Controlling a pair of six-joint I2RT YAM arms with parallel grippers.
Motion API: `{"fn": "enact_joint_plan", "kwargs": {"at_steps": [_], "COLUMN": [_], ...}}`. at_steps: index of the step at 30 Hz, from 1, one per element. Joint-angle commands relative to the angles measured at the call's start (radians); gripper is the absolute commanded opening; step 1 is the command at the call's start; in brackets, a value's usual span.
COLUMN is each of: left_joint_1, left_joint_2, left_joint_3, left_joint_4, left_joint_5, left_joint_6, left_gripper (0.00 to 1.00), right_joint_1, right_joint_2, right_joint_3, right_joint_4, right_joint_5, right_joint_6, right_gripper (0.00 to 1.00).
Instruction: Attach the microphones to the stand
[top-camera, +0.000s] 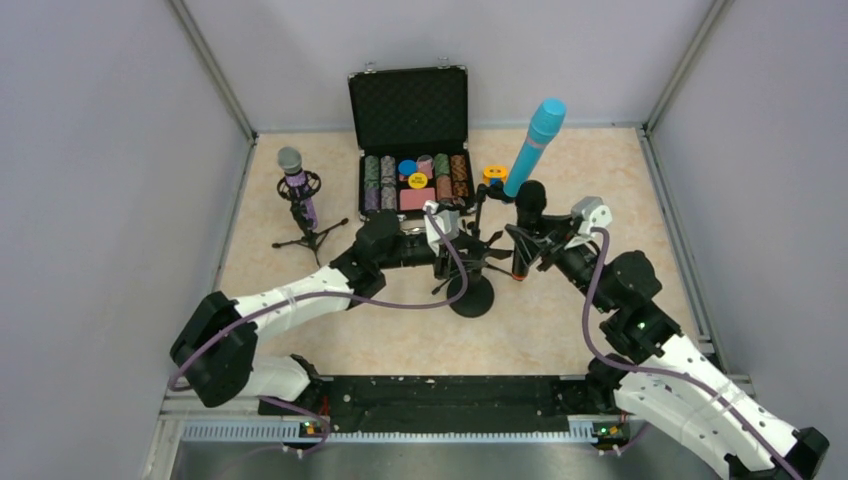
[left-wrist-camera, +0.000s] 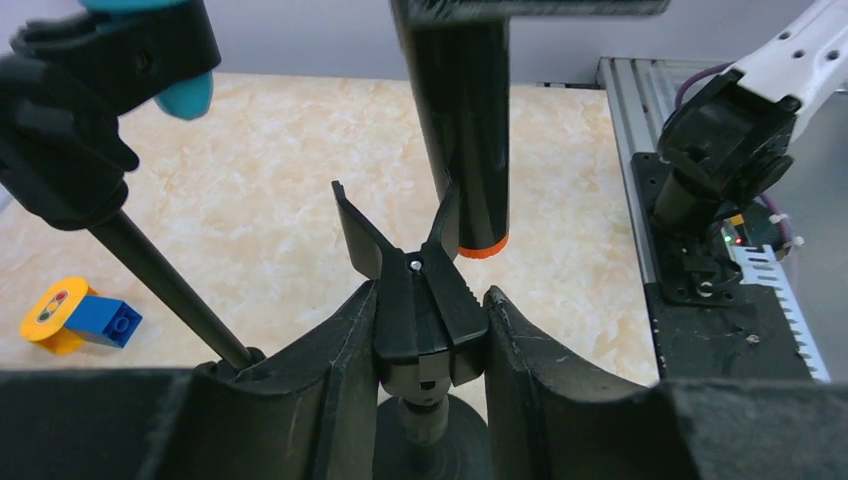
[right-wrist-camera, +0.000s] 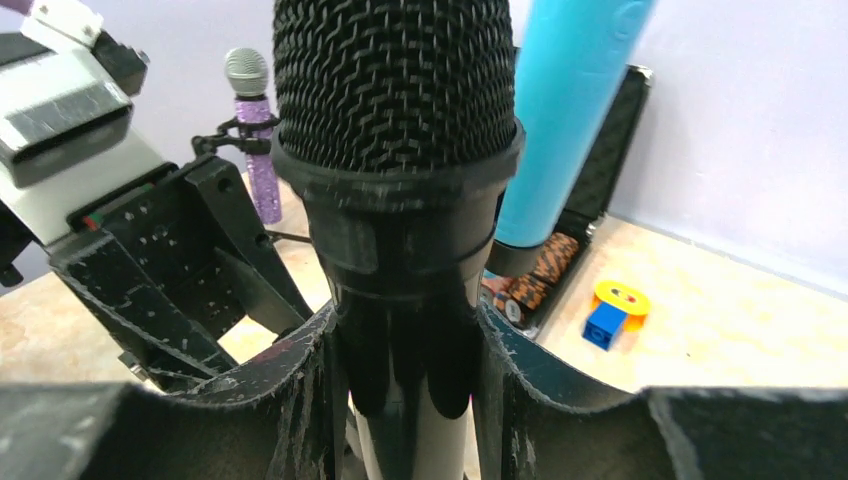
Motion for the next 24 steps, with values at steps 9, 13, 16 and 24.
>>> {"fn": "enact_joint_plan", "kwargs": {"at_steps": [9, 13, 16, 24], "left_joint_1": [-0.013, -0.012, -0.012, -0.012], "left_joint_2": [-0.162, -0.166, -0.154, -0.103], "left_joint_3": [-0.036, -0.042, -0.042, -0.046], "left_joint_4": [-0.061, -0.087, -0.096, -0.077], "left_joint_5": [0.098, 0.11, 0.127, 0.177], "left_joint_6": [-0.004, 0.004, 0.011, 0.018], "left_gripper": [0.0, 0.0, 0.0, 0.0], "right_joint_1": [0.0, 0.0, 0.0, -0.001], "right_joint_2": [-0.016, -0.039, -0.063, -0.096], "right_joint_3": [-0.027, -0.05, -0.088, -0.185], "right_joint_4": [0.196, 0.199, 0.246, 0.358], "right_joint_5": [-0.076, -0.081, -0.095, -0.135], "right_joint_6": [0.016, 0.029, 0.045, 0.077], "right_gripper": [0.0, 0.0, 0.0, 0.0]}}
